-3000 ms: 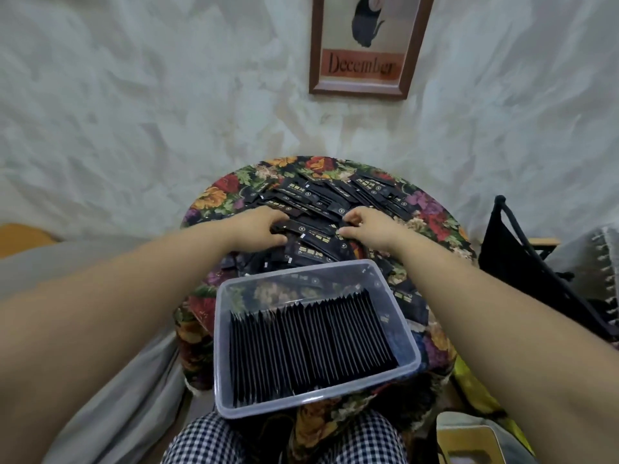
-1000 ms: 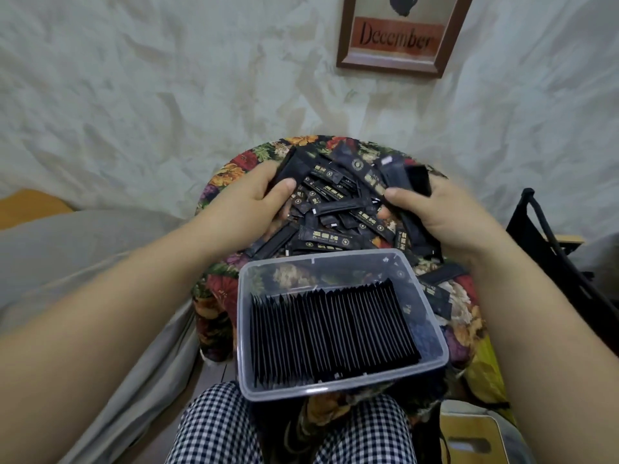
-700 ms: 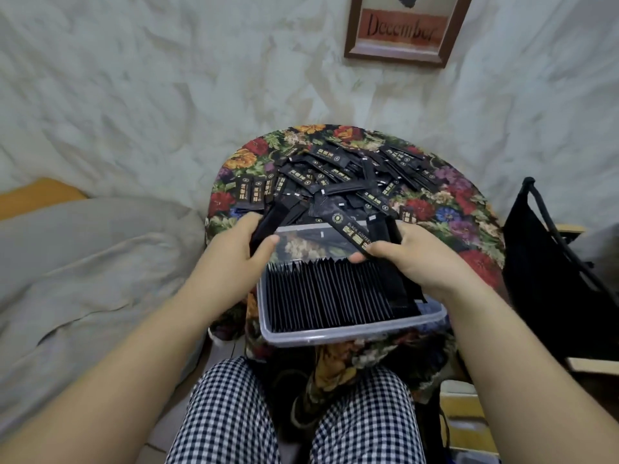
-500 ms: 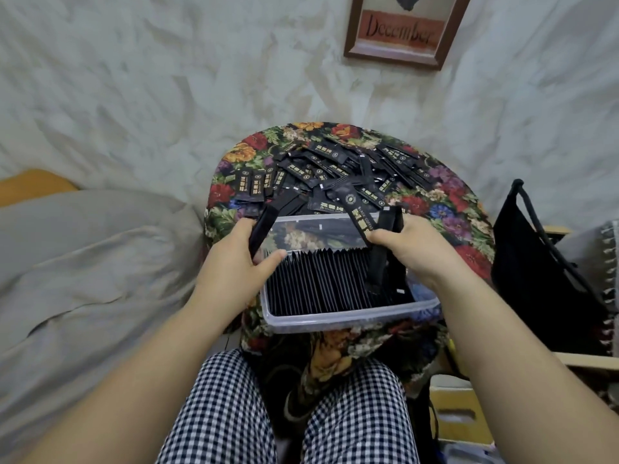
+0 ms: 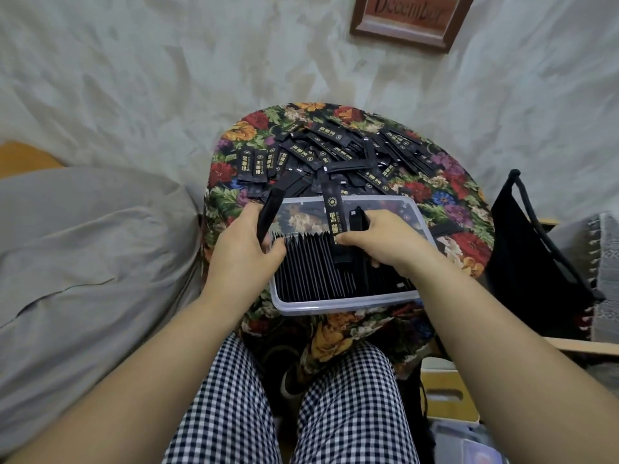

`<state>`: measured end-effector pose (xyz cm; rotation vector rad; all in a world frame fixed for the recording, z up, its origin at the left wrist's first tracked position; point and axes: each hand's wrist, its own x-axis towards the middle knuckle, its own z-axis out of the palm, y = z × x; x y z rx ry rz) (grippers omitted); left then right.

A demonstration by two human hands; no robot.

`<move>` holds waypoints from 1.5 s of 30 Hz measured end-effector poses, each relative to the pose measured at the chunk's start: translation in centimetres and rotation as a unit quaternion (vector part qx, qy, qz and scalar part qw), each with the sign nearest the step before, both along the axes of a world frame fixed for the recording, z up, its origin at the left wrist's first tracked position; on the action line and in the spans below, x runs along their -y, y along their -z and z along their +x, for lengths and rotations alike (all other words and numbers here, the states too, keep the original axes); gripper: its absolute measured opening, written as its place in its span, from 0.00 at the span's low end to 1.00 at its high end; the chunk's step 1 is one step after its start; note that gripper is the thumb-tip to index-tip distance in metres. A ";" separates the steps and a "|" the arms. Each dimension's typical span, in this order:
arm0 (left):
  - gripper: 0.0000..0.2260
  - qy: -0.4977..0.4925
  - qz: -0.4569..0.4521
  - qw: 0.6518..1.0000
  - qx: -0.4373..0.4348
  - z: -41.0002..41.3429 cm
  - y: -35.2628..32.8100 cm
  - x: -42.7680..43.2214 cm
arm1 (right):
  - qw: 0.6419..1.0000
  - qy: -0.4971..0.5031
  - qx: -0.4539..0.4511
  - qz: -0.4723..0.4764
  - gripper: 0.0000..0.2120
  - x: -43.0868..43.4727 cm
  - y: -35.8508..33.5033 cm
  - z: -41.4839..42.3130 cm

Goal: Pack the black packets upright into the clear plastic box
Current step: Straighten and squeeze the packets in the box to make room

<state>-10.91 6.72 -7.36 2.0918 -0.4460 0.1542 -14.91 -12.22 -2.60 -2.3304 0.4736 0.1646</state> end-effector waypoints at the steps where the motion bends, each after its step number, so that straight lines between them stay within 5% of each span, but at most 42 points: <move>1: 0.08 0.000 -0.002 1.000 0.000 0.0 0.0 0.0 | 1.000 -0.001 0.000 -0.005 0.08 -0.1 -0.1 0.0; 19: 0.07 0.009 -0.009 1.000 -0.004 0.1 0.3 0.1 | 0.983 -0.088 -0.117 -0.109 0.11 -1.1 -0.7 0.9; 45: 0.07 0.008 -0.010 1.000 0.005 -0.1 0.2 0.1 | 0.962 -0.122 -0.202 -0.141 0.15 -1.5 -0.3 2.0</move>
